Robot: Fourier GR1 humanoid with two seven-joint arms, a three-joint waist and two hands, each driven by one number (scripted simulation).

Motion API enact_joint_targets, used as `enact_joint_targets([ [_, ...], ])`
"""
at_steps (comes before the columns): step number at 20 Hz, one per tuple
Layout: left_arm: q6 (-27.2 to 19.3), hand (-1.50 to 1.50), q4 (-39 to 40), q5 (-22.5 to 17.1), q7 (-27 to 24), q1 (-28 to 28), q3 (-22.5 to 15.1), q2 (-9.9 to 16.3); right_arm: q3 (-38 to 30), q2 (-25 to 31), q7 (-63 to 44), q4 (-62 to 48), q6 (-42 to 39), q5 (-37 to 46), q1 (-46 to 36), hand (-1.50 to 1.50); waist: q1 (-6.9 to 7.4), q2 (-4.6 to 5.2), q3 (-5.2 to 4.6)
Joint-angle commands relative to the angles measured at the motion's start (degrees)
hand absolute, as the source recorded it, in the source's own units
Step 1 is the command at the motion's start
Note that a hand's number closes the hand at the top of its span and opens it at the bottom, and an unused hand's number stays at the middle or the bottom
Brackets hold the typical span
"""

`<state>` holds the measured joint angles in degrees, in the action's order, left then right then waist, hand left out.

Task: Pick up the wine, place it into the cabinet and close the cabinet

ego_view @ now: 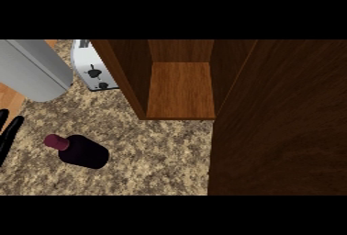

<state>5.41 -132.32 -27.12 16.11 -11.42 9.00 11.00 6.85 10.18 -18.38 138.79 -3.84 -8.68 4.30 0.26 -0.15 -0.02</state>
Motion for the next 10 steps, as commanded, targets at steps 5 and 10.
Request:
enact_joint_targets([
  [5,-5.0,-1.50,-6.0,-3.9,10.0,3.1,3.9,1.9,0.8,0.0,-15.4,8.1,5.0,0.1,-8.5,-1.50,-0.13,0.03,-0.01],
  [10,-8.6,-1.50,-11.6,-1.1,15.1,2.9,1.0,1.7,0.6,0.5,-21.1,10.1,7.6,0.7,-12.7,-1.50,-0.12,-0.11,0.01],
])
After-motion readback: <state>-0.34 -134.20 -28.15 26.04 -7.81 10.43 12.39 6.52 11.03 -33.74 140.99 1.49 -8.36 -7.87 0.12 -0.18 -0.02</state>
